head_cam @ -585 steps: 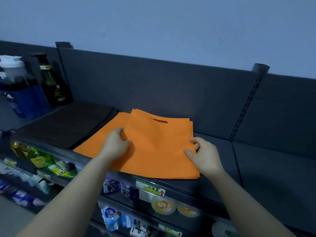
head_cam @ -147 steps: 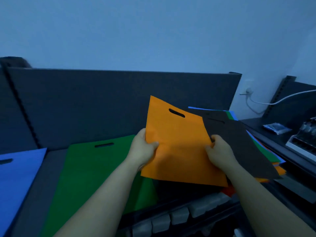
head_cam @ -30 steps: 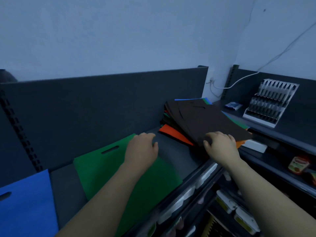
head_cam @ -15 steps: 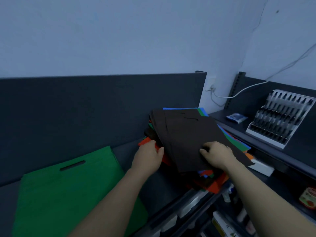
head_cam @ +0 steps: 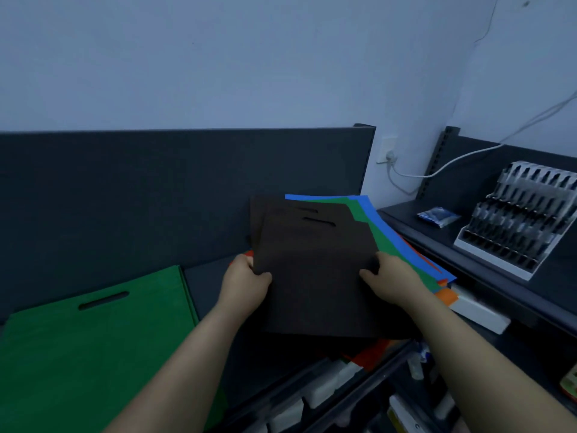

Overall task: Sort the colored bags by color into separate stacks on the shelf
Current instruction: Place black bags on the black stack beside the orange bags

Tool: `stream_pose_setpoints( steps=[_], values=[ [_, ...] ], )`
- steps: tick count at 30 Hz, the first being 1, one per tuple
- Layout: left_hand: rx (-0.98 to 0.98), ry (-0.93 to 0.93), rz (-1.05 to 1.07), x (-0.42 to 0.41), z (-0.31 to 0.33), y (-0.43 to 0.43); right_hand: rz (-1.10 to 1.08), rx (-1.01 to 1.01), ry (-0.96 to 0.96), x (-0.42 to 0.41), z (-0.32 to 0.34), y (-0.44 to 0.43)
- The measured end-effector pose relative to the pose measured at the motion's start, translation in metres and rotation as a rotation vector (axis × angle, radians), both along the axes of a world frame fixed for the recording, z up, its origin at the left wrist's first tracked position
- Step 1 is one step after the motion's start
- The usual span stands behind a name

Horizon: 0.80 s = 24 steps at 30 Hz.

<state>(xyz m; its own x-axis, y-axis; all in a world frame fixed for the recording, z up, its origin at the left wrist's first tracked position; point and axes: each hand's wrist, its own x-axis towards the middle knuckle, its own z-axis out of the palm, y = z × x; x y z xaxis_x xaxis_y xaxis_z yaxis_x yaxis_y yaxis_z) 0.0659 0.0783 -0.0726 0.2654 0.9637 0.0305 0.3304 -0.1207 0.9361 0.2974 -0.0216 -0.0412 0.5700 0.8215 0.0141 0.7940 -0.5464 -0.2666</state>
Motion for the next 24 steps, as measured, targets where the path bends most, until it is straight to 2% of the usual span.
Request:
stream_pose_setpoints(
  steps=[8, 13, 17, 24],
  values=[
    [-0.101, -0.101, 0.041, -0.01, -0.001, -0.003, 0.087, 0.011, 0.148, 0.001, -0.003, 0.004],
    [-0.136, -0.176, 0.04, -0.025, -0.004, -0.007, 0.014, -0.044, 0.087, -0.015, -0.007, 0.009],
    [-0.128, -0.189, 0.034, -0.028, -0.006, -0.015, 0.003, 0.056, 0.093, -0.019, -0.008, 0.009],
    [-0.115, -0.225, 0.086, -0.032, -0.007, -0.024, 0.022, 0.254, 0.219, -0.028, 0.007, 0.012]
  ],
)
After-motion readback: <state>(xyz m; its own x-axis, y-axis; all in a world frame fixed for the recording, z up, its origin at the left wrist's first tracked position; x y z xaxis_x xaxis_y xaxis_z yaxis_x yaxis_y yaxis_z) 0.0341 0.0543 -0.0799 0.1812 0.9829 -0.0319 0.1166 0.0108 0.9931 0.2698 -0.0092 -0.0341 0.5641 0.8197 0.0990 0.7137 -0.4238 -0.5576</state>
